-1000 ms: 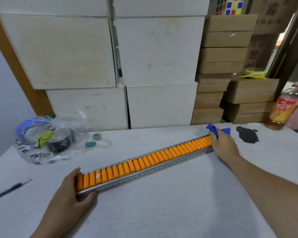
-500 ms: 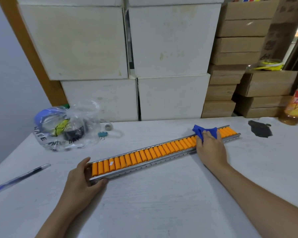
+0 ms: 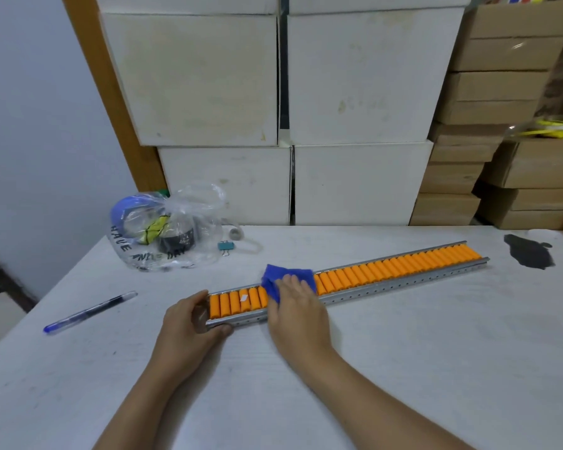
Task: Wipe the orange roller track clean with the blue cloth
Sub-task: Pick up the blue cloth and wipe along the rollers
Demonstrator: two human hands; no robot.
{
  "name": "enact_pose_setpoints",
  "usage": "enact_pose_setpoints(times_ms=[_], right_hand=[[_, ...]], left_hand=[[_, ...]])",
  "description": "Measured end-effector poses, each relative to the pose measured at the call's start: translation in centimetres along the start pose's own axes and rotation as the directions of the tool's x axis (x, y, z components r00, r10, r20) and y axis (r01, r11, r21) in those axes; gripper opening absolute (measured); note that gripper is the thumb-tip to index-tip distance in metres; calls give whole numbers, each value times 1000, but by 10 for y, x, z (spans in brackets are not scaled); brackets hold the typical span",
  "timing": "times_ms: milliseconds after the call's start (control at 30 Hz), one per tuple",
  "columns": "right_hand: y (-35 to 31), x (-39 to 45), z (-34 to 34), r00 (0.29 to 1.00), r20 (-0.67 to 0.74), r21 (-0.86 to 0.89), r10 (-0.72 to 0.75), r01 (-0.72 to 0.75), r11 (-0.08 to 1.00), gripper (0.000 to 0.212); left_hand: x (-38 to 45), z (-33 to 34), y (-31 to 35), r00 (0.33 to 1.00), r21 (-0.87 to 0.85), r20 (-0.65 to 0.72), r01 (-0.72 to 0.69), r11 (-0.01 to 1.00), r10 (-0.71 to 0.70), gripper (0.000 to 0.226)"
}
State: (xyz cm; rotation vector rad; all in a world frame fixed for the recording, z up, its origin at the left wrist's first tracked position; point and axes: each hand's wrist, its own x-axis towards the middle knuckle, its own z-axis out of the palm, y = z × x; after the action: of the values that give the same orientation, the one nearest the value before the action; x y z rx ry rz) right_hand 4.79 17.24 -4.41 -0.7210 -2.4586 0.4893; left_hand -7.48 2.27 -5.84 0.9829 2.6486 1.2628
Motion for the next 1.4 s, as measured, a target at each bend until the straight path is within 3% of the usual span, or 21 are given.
enact_pose_setpoints(times_ms=[133, 233, 267, 300, 400, 433, 500, 600, 667, 767, 900, 1067, 1167, 1233, 1333, 1400], right_hand=[[-55, -8, 31, 993, 51, 60, -107, 104, 993, 38], [-93, -13, 30, 985, 112, 192, -127, 104, 976, 34], [-101, -13, 30, 982, 153, 253, -107, 66, 965, 31], [-106, -12, 28, 976, 200, 311, -85, 19, 950, 30], [-109, -3, 21, 951, 309, 512, -1, -165, 843, 30], [-106, 0, 18, 941, 336, 609, 50, -257, 750, 29], [-98, 7, 9, 885, 428, 768, 183, -463, 442, 25], [-77, 15, -4, 762, 584, 790, 279, -613, 21, 26], [-63, 16, -10, 729, 634, 771, 258, -621, -139, 21], [-48, 13, -18, 729, 647, 760, 224, -596, -257, 18], [-30, 7, -24, 734, 639, 765, 230, -577, -285, 17], [-10, 3, -30, 731, 617, 786, 292, -551, -280, 16], [2, 4, -39, 731, 591, 806, 340, -531, -261, 15], [12, 9, -49, 736, 558, 830, 383, -503, -242, 15], [38, 21, -70, 740, 449, 889, 501, -427, -166, 14], [65, 32, -84, 719, 331, 928, 611, -364, -75, 13]], left_hand=[[-1, 2, 4, 996, -128, -18, 86, 988, -89, 85], [-4, -2, 8, 987, -368, 54, 161, 916, -152, 47], [-5, -3, 7, 986, -376, 27, 160, 913, -162, 34], [-7, -5, 9, 988, -360, -27, 132, 923, -152, 38], [-13, -8, 14, 987, -277, -87, 108, 955, -137, 81], [-17, -8, 14, 989, -253, -75, 107, 962, -130, 99], [-18, -8, 13, 991, -257, -65, 100, 961, -120, 118], [-20, -12, 14, 988, -287, -42, 129, 949, -147, 112], [-23, -15, 13, 983, -363, -39, 154, 919, -181, 96], [-24, -18, 9, 969, -560, -102, 131, 818, -225, 71], [-19, -22, 0, 908, -727, -214, 99, 680, -361, 44], [-17, -19, -1, 890, -707, -210, 147, 692, -405, 36], [-15, -13, 5, 958, -509, -123, 164, 845, -260, 41], [-14, -7, 8, 989, -341, -3, 139, 930, -149, 63], [-12, 1, 11, 994, -127, 93, 66, 990, -54, 91], [-12, 4, 10, 997, -47, 80, 22, 999, -19, 90]])
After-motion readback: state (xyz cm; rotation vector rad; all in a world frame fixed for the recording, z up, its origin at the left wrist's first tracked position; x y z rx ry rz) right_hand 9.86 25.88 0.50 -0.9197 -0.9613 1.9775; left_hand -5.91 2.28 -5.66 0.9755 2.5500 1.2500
